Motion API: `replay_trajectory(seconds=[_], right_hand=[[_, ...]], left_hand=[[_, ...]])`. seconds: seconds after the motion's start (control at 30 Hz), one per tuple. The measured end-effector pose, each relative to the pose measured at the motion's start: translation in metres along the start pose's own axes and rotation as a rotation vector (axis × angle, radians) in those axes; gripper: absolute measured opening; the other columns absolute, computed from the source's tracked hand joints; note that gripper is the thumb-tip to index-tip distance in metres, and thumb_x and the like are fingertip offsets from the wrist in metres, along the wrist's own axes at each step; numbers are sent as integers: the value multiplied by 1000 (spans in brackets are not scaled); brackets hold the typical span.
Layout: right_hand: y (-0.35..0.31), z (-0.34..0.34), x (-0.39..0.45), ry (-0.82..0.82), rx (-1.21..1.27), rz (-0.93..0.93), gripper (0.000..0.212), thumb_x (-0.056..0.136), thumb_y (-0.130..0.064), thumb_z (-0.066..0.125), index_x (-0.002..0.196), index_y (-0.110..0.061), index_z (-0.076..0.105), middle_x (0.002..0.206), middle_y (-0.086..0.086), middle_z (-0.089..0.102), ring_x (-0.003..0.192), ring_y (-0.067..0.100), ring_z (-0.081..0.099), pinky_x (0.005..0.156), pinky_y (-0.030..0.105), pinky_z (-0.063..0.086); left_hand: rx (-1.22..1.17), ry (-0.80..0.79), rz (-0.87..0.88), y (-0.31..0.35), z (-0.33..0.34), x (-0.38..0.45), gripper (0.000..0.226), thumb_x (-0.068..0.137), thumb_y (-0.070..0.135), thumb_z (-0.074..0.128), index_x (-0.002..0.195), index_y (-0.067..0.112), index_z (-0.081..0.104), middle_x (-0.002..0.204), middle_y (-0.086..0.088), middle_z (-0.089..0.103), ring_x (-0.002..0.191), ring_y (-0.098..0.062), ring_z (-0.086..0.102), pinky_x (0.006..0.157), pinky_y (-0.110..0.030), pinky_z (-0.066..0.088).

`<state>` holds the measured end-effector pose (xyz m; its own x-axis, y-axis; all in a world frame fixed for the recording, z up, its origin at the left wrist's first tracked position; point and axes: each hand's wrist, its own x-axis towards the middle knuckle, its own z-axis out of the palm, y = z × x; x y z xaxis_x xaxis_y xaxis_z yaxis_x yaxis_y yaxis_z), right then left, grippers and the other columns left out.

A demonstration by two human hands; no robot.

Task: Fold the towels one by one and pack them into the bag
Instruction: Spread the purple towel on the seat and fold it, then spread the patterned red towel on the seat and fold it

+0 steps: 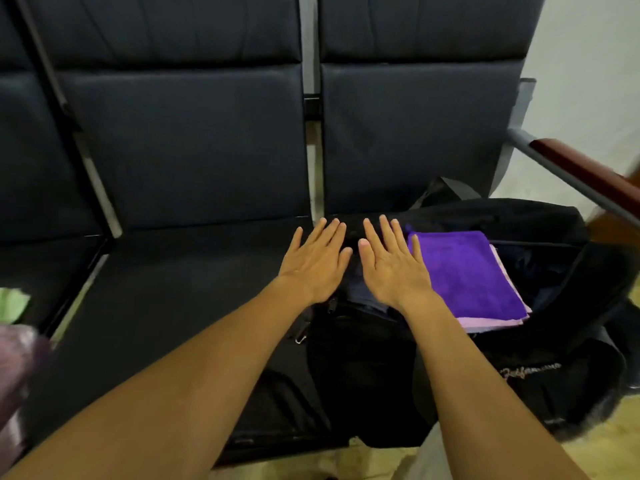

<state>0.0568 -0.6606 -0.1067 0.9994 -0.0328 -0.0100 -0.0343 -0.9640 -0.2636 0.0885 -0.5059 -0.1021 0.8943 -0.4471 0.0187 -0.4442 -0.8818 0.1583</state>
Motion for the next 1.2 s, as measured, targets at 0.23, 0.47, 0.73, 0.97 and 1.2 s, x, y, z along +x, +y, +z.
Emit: replay_trajectory(seconds=[0.23, 0.47, 0.73, 0.97, 1.2], right_hand=[[-118, 16, 5, 14, 101, -147, 55, 106, -46, 6, 158, -30, -3, 167, -3, -8, 152, 13, -14, 124, 42, -7], [-275, 56, -20, -110, 262, -395, 55, 107, -46, 11, 159, -29, 7, 167, -6, 0, 152, 8, -9, 123, 37, -4], [-422, 107, -42, -334, 218, -614, 54, 108, -43, 15, 158, -25, 15, 167, -5, -1, 152, 11, -10, 123, 38, -4], [-481, 168, -60, -732, -34, -524, 38, 101, -18, 48, 138, -9, 43, 139, 16, 44, 114, 35, 53, 93, 42, 49], [-497, 197, -75, -688, 18, -370, 56, 91, -14, 67, 139, -12, 38, 139, 16, 44, 122, 38, 52, 88, 42, 46]], left_hand=[[-37, 72, -144, -106, -46, -71, 54, 104, 46, 14, 155, 29, 7, 163, 5, 5, 150, -17, 0, 122, -46, 7], [-26, 139, -310, -215, -63, -164, 52, 105, 40, 22, 154, 25, 14, 162, 2, 15, 149, -18, 11, 120, -45, 17], [-18, 128, -584, -322, -47, -289, 53, 104, 41, 24, 153, 25, 16, 159, 1, 22, 146, -19, 22, 117, -44, 24], [-63, -356, -789, -378, -23, -348, 68, 90, 58, 52, 141, 17, 34, 146, -10, 33, 136, -32, 34, 109, -51, 34], [-124, -314, -690, -375, -20, -347, 54, 83, 43, 70, 122, 14, 46, 131, -12, 39, 125, -31, 41, 101, -45, 42]])
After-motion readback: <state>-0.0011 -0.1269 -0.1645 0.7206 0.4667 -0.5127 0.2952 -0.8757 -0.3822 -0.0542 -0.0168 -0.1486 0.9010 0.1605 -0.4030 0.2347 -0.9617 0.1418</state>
